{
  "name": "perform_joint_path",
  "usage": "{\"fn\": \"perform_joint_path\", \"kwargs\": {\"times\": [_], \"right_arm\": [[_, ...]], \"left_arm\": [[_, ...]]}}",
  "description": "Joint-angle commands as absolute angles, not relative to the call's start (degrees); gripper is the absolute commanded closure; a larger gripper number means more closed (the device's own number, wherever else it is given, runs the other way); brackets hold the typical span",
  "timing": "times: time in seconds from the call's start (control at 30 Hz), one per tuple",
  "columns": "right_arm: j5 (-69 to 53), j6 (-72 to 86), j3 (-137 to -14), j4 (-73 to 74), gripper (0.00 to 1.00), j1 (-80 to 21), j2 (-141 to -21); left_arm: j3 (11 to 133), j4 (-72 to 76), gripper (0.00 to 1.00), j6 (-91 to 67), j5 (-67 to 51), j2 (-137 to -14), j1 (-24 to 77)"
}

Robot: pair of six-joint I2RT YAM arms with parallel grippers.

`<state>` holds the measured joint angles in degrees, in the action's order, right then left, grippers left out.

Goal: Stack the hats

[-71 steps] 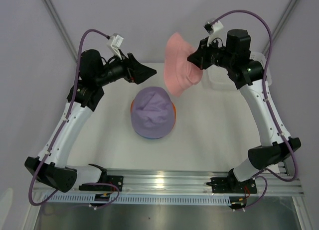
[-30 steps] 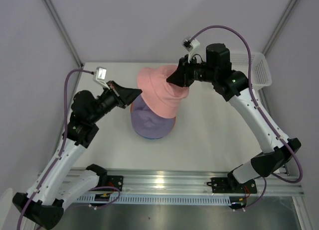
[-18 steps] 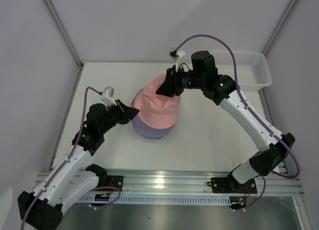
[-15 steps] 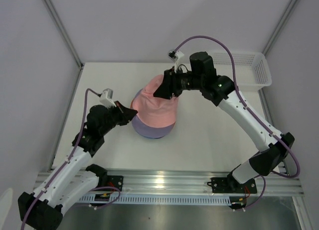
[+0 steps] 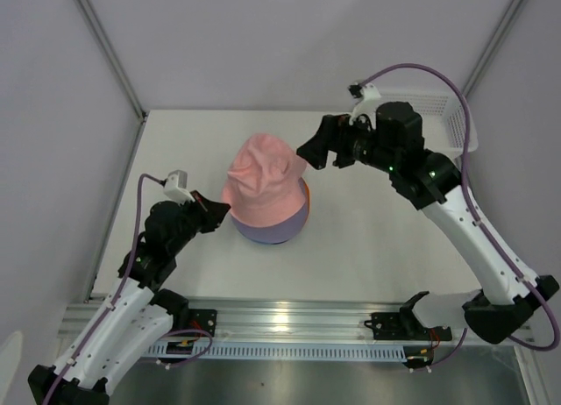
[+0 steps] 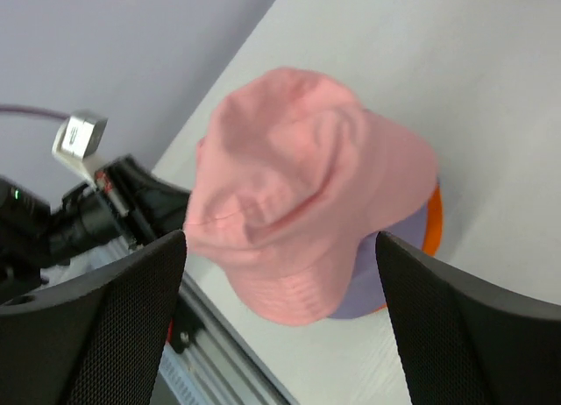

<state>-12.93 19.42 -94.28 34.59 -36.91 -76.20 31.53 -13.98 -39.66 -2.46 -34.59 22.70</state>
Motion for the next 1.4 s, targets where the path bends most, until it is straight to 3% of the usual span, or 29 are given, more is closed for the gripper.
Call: {"fn": "perform_joint_path", "kwargs": {"times": [0.0,0.23,0.67,0.9,1.13,1.37], "right_arm": [[-5.9,28.2,-83.0,31.0,0.08,-34.3,-71.0],[-8.9,45.2,-59.9,9.7,0.08,-33.8,-64.5],[-0.5,67.1,-42.0,-16.0,0.14,-41.8,-60.2],[-1.1,67.1,-44.0,-13.7,0.21,-42.9,-63.2],[8.1,54.3,-50.2,6.0,0.18,-40.4,-61.3],[-13.4,52.0,-48.8,-2.4,0.27,-24.3,-65.0]], "left_arm": [[30.3,-15.3,0.99,-37.5,-2.2,-33.2,22.6],[28.8,-13.9,0.99,-35.2,-3.5,-34.2,22.7],[29.9,-12.5,0.99,-33.9,-5.4,-33.9,22.7],[30.3,-12.6,0.99,-34.0,-5.4,-34.6,22.7],[32.0,-17.3,0.99,-31.0,-1.3,-35.8,22.7],[33.1,-15.4,0.99,-27.2,-3.8,-35.9,22.7]]}}
